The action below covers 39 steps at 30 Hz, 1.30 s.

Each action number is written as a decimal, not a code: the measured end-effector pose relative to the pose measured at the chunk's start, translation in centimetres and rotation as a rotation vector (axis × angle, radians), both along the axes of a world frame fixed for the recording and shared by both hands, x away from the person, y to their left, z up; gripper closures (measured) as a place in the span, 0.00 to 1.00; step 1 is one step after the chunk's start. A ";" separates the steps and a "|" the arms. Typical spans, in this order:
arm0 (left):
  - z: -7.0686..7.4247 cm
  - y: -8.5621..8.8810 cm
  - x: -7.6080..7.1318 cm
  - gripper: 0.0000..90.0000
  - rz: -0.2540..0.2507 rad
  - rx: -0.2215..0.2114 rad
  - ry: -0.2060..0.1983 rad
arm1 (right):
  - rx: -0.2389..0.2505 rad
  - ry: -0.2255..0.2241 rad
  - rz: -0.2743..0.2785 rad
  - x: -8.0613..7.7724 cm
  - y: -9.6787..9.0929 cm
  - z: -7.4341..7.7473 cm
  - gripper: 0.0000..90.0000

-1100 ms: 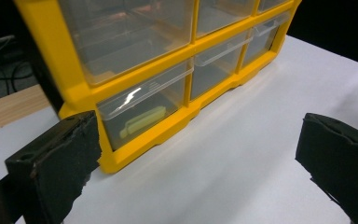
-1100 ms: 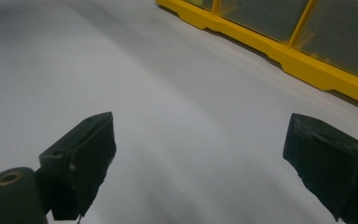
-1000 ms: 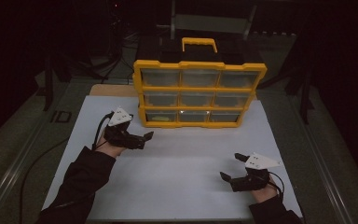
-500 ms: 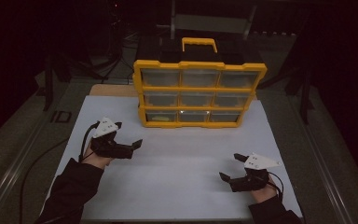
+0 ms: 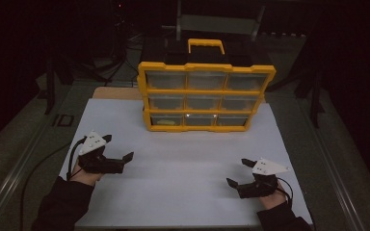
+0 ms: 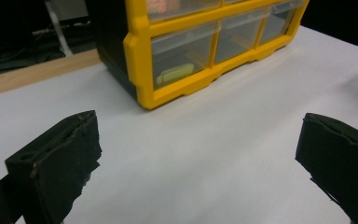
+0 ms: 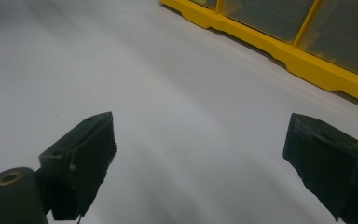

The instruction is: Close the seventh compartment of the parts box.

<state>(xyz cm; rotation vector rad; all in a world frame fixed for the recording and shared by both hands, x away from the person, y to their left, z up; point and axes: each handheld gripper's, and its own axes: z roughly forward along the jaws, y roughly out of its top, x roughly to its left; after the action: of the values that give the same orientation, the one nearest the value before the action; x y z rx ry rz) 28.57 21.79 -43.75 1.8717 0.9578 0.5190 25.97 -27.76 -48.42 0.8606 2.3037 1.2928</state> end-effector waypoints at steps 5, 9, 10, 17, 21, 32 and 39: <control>-0.5 0.4 -0.7 0.00 0.010 0.000 -0.001 | -0.001 0.001 0.002 0.0 0.0 0.0 0.10; -0.8 0.8 -1.6 0.00 0.027 -0.011 -0.012 | 0.000 -0.002 0.004 0.0 0.1 0.0 0.10; -0.9 0.9 -2.0 0.00 0.041 -0.020 -0.017 | -0.003 0.002 0.006 0.0 0.1 0.0 0.10; -1.6 1.1 -3.5 0.00 0.051 -0.016 -0.025 | 0.000 0.004 0.007 0.0 0.1 0.0 0.10; -2.0 1.1 -4.0 0.00 0.057 -0.005 -0.033 | 0.003 0.003 0.004 0.0 0.1 -0.1 0.10; -4.5 0.4 -5.0 0.00 0.082 -0.014 -0.045 | -0.004 0.005 0.008 0.0 0.1 -0.1 0.10; -6.5 -0.6 -5.3 0.00 0.131 0.002 -0.129 | 0.001 0.002 0.007 -0.1 0.1 -0.1 0.10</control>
<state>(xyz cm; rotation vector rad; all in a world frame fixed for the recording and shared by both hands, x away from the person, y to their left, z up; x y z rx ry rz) 23.26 21.24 -50.26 1.7621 0.9976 0.7112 25.87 -27.65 -48.50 0.8551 2.3103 1.2965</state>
